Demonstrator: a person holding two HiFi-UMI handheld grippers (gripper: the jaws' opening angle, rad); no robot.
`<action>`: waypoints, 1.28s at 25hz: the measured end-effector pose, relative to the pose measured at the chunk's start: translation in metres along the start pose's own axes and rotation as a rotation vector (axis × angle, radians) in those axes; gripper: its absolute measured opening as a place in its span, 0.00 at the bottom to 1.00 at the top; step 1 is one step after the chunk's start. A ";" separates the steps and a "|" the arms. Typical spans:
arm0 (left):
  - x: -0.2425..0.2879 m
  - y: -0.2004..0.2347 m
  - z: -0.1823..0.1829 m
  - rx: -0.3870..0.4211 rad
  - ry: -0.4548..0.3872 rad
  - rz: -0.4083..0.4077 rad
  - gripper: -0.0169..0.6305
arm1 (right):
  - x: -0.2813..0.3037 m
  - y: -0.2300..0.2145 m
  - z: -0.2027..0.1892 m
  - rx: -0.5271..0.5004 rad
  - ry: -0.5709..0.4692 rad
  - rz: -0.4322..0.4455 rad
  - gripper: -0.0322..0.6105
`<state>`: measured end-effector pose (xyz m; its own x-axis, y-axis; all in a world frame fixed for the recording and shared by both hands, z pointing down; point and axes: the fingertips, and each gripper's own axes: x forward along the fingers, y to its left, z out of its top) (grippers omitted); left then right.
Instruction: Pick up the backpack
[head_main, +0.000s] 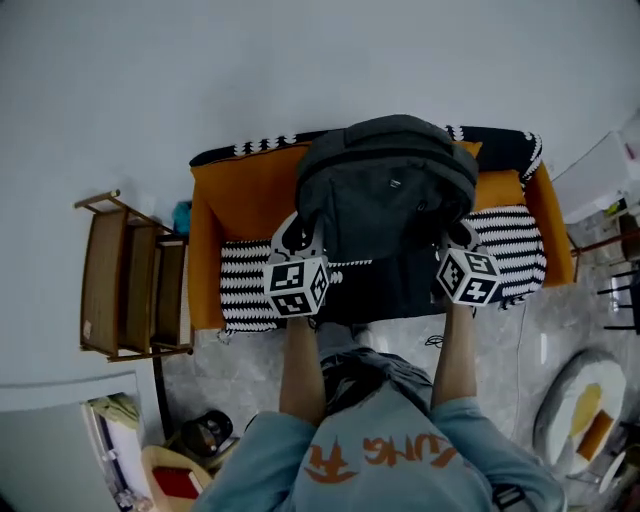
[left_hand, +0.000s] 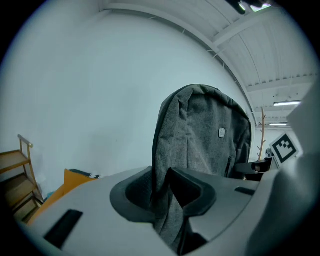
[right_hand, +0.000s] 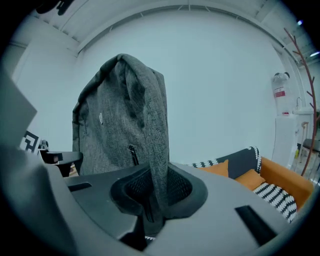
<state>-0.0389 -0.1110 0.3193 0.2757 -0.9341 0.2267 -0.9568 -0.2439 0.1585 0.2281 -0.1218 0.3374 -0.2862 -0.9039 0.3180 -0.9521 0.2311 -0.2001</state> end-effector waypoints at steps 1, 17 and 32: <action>-0.004 -0.004 0.007 0.005 -0.012 -0.003 0.20 | -0.005 0.001 0.007 -0.005 -0.014 0.003 0.11; -0.023 -0.023 0.085 0.035 -0.166 -0.032 0.19 | -0.036 0.011 0.082 -0.075 -0.170 0.030 0.11; -0.033 -0.023 0.083 0.007 -0.174 -0.037 0.18 | -0.043 0.015 0.082 -0.075 -0.185 0.038 0.11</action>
<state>-0.0340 -0.0959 0.2281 0.2909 -0.9554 0.0509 -0.9471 -0.2800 0.1571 0.2350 -0.1091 0.2449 -0.3040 -0.9431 0.1347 -0.9484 0.2861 -0.1367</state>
